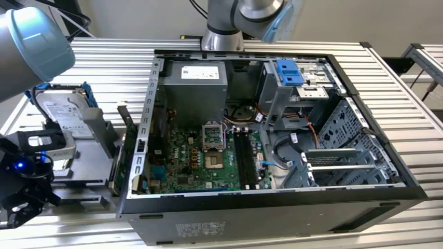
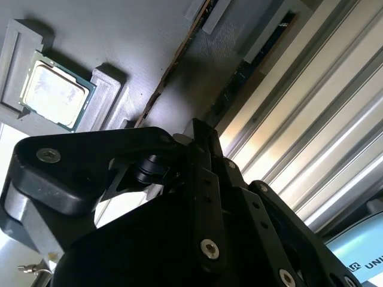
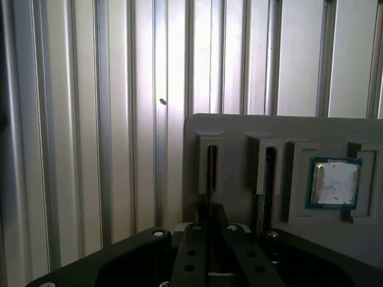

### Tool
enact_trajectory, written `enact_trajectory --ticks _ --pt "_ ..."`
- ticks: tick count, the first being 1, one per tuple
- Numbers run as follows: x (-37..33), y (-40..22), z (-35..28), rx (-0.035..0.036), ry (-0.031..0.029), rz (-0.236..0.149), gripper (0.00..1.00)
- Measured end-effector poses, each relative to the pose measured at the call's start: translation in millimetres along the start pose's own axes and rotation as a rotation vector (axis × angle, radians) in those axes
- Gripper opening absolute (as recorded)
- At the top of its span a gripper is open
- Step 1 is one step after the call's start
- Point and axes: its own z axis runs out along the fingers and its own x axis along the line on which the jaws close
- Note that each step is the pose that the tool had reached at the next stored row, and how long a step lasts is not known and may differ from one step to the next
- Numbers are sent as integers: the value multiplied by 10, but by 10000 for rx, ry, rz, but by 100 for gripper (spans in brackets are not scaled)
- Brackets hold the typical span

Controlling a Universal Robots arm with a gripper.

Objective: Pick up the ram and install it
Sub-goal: 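Pick up the ram and move it above insertion slot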

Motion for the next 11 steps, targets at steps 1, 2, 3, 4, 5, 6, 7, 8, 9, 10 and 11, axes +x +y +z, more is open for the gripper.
enact_trajectory --ticks 1,2,3,4,5,6,7,8,9,10,11 --pt "0 0 -1 1 -1 0 0" --pt "-1 -1 -6 5 -5 0 0" --pt "-2 -1 -20 7 -6 0 0" --pt "-3 -1 -41 3 -3 0 0" --pt "-4 -1 -63 1 -1 1 0" --pt "-5 -2 -86 1 -1 0 0" --pt "-6 -2 -108 1 -1 0 0" --pt "-7 -3 -132 2 -3 0 0" --pt "-8 -3 -153 1 -1 1 0" --pt "-9 -3 -170 2 -1 1 0" --pt "-10 -4 -188 1 -1 1 0"
